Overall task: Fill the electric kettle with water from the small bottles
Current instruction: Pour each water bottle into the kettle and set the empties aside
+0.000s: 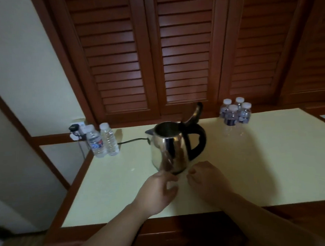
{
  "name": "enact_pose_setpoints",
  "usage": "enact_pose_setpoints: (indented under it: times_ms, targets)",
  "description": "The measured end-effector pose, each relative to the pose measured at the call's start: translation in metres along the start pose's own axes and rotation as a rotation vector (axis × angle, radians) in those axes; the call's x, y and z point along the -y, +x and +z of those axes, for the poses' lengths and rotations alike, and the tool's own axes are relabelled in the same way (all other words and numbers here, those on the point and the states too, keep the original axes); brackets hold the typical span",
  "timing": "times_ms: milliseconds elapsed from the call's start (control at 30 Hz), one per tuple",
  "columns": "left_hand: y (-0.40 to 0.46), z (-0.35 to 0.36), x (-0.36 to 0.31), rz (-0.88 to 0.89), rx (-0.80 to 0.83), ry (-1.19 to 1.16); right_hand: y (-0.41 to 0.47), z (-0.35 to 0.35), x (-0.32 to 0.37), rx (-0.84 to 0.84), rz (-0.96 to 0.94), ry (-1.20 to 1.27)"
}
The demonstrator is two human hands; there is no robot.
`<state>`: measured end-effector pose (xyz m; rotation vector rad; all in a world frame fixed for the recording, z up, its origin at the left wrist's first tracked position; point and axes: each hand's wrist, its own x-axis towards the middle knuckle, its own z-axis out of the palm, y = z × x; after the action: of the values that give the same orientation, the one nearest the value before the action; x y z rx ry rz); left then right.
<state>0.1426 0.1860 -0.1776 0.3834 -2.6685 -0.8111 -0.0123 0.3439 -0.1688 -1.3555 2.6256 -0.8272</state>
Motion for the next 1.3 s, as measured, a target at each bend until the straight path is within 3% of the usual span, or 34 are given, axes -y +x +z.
enact_pose_setpoints:
  times_ms: [233, 400, 867, 1167, 1300]
  targets:
    - [-0.053, -0.061, 0.085, -0.064, -0.117, 0.178, -0.007, 0.054, 0.092, 0.116, -0.055, 0.081]
    - [-0.071, -0.083, 0.124, -0.246, -0.156, 0.243, 0.014, 0.083, 0.146, 0.122, -0.114, 0.036]
    - [-0.044, -0.105, 0.148, -0.567, -0.546, -0.192, 0.041, 0.126, 0.165, 0.153, -0.065, -0.197]
    - [0.03, -0.165, 0.178, -0.606, -0.566, -0.32, 0.038, 0.121, 0.167, 0.149, -0.036, -0.139]
    - [0.051, -0.185, 0.202, -0.599, -0.458, -0.411, 0.038, 0.123, 0.164, 0.156, -0.017, -0.105]
